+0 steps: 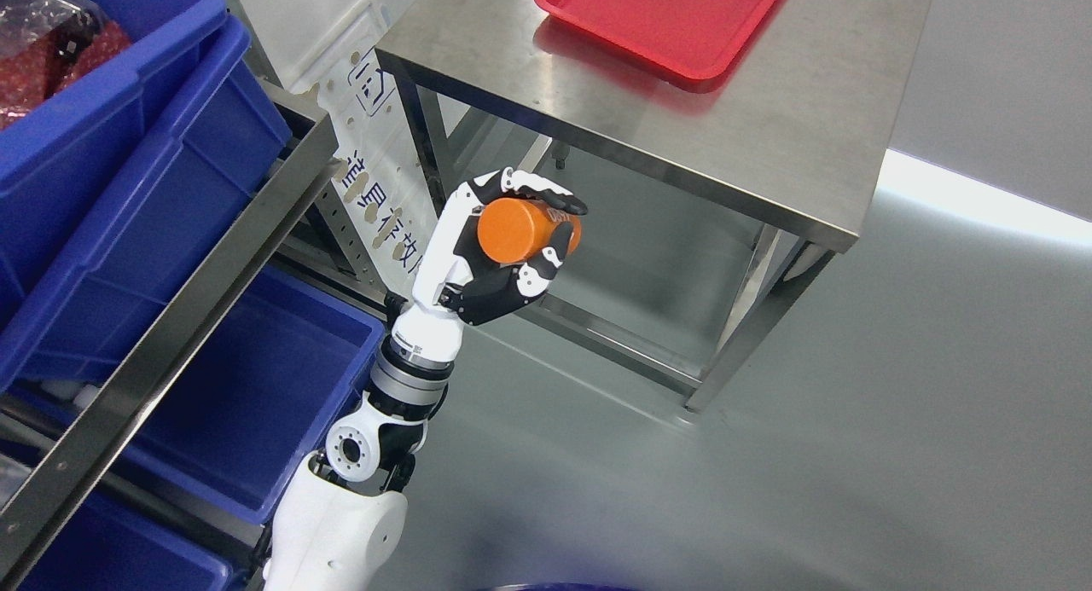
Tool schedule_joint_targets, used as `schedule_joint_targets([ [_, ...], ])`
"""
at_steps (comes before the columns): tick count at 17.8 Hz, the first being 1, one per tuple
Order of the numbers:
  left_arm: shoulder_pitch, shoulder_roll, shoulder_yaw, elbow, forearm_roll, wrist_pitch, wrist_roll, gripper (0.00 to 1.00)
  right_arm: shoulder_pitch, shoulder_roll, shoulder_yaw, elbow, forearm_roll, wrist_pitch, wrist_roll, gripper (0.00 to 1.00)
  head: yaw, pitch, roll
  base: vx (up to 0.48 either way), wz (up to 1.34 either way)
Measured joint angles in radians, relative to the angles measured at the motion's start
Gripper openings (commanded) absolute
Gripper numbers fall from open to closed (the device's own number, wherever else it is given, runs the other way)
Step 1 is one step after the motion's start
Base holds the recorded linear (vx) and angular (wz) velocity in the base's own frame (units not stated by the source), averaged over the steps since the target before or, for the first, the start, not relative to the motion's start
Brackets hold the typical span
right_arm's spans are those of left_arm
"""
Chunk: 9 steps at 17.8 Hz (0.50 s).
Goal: Grab orange capacitor from left shelf to right desk
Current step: 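Hold the container in the left hand while turning toward the steel table, then lower the held container onto the red tray with the left hand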
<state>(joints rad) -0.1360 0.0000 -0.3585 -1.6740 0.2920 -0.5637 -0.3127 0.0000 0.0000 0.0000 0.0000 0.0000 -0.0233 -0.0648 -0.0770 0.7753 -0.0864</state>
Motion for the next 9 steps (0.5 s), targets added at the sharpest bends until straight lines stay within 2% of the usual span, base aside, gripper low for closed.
schedule_joint_targets([
  [9, -0.084, 0.000, -0.072, 0.023, -0.007, 0.030, 0.000, 0.04, 0.000, 0.000, 0.000, 0.000, 0.000, 0.000, 0.000, 1.00, 0.0000, 0.000, 0.000, 0.211, 0.01],
])
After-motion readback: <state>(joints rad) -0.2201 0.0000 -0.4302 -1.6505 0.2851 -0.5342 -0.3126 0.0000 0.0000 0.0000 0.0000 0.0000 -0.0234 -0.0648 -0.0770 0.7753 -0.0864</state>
